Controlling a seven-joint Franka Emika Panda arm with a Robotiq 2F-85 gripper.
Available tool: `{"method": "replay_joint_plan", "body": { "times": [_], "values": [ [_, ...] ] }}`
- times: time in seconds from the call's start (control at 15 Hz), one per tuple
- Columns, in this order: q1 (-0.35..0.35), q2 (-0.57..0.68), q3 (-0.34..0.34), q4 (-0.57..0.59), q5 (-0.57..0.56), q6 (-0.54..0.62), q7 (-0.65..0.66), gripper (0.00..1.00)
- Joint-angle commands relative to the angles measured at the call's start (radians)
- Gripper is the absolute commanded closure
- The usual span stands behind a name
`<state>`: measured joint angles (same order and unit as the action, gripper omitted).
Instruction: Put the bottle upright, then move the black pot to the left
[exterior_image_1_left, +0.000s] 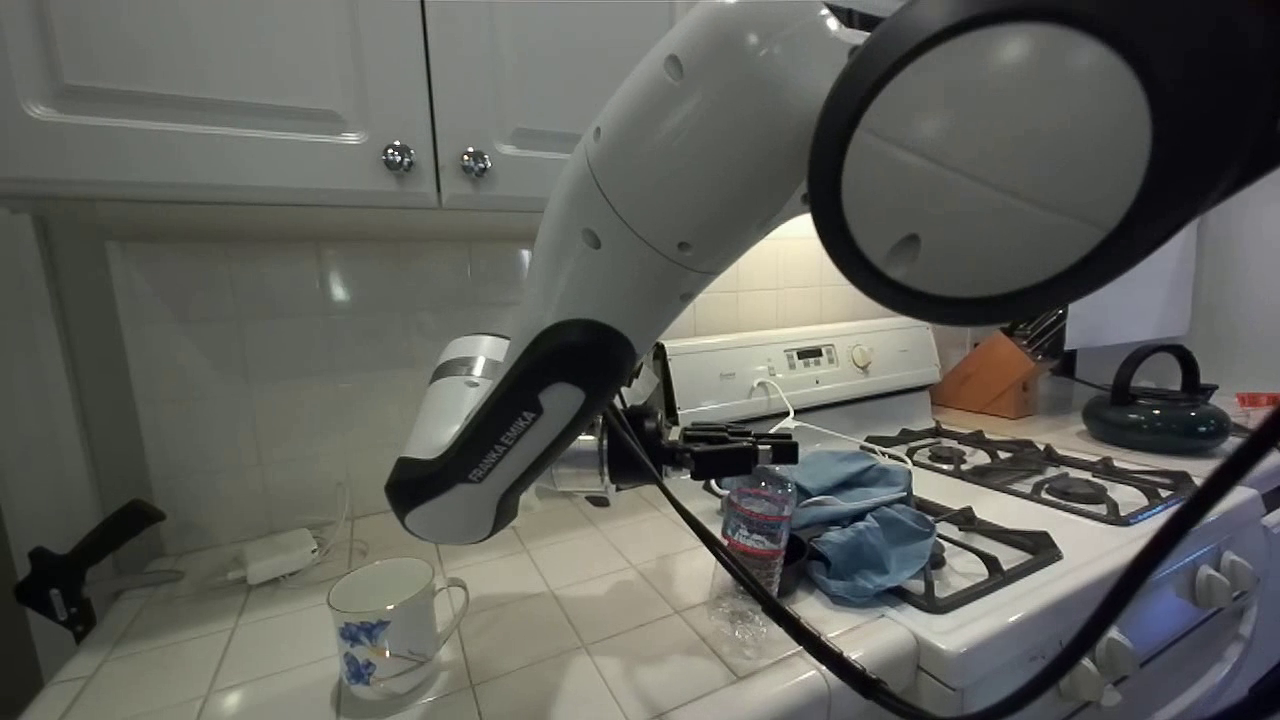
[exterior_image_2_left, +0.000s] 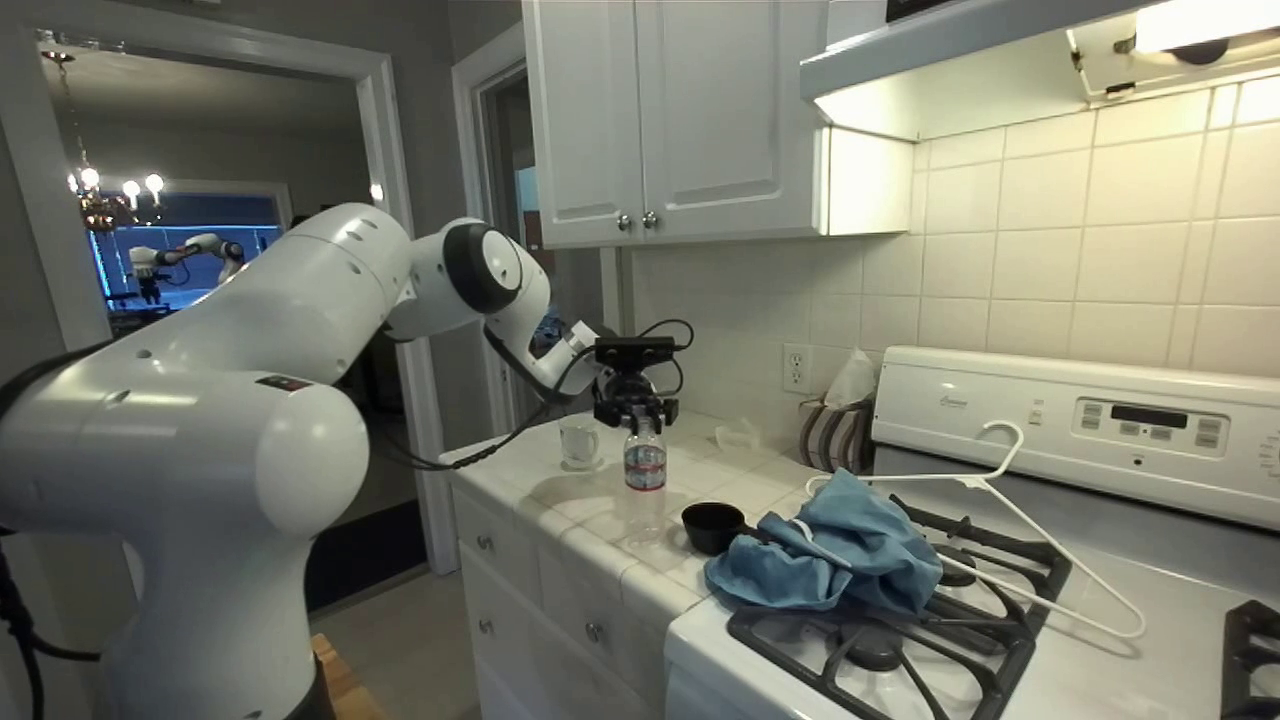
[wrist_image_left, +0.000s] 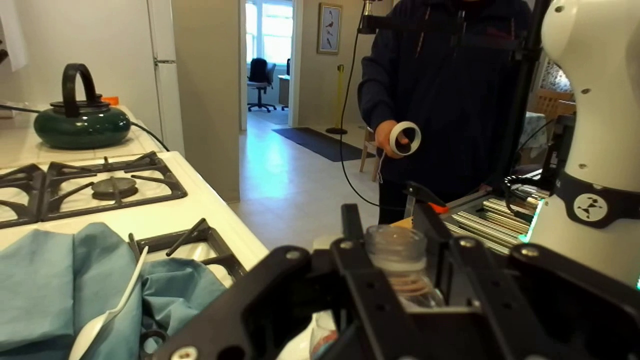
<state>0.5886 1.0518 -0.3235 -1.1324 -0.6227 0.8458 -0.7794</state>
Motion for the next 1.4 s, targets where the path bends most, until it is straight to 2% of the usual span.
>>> {"method": "replay_joint_plan", "body": {
  "times": [0.0, 0.4, 1.0, 1.07, 1.2, 1.33],
  "values": [
    [0.055, 0.068, -0.109, 0.069, 0.056, -0.018, -0.069, 0.92],
    [0.104, 0.123, -0.224, 0.106, 0.143, -0.018, -0.088, 0.92],
    [0.143, 0.178, -0.332, 0.118, 0.225, -0.018, -0.126, 0.92],
    [0.146, 0.184, -0.342, 0.119, 0.230, -0.018, -0.134, 0.85],
    [0.154, 0.194, -0.362, 0.118, 0.241, -0.018, -0.148, 0.43],
    [0.162, 0.200, -0.382, 0.115, 0.251, -0.018, -0.160, 0.39]
  ]
}}
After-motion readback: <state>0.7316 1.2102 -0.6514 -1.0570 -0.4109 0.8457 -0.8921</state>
